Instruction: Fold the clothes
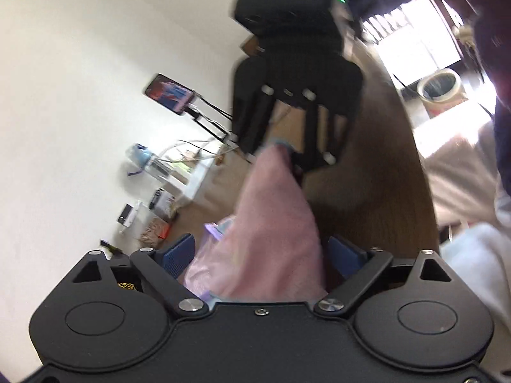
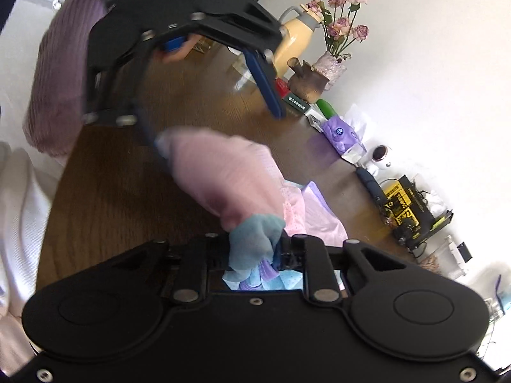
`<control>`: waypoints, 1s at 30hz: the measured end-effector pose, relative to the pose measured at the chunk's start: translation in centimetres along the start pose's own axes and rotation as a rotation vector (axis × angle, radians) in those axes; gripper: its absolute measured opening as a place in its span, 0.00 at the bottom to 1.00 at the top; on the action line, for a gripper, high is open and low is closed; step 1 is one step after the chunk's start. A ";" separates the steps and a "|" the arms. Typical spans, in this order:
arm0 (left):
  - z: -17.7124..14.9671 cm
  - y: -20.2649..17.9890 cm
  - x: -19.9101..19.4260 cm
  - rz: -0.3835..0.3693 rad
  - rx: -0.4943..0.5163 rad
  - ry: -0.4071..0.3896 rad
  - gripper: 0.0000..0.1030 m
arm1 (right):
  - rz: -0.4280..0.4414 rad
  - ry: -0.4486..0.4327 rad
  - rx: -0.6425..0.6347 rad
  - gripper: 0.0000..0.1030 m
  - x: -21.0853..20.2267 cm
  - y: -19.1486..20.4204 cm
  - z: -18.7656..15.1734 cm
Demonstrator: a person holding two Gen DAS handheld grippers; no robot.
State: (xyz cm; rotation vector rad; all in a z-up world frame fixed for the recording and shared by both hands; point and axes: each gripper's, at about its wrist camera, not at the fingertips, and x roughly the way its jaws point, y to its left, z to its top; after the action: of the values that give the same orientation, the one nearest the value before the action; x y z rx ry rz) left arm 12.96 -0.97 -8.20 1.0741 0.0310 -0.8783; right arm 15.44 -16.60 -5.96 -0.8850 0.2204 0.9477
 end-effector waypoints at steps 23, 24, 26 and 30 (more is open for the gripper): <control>-1.1 5.9 5.7 -0.128 -0.098 0.087 0.44 | 0.001 0.078 0.015 0.39 2.4 -4.0 -2.4; -1.3 5.9 4.8 -0.138 -0.131 0.067 0.64 | 0.006 0.075 0.024 0.57 2.1 -4.0 -2.5; -1.7 6.2 2.8 -0.157 -0.201 0.026 0.77 | 0.016 0.059 0.040 0.88 0.9 -3.7 -2.5; -2.3 8.4 0.2 -0.169 -0.402 -0.016 0.82 | 0.187 0.052 0.101 0.89 -1.7 -3.2 -2.3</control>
State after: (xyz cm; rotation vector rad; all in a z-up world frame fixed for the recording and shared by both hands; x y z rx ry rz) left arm 19.29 2.21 -3.16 0.6947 0.2776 -0.9824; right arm 17.40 -20.18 -4.74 -0.8068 0.3981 1.0781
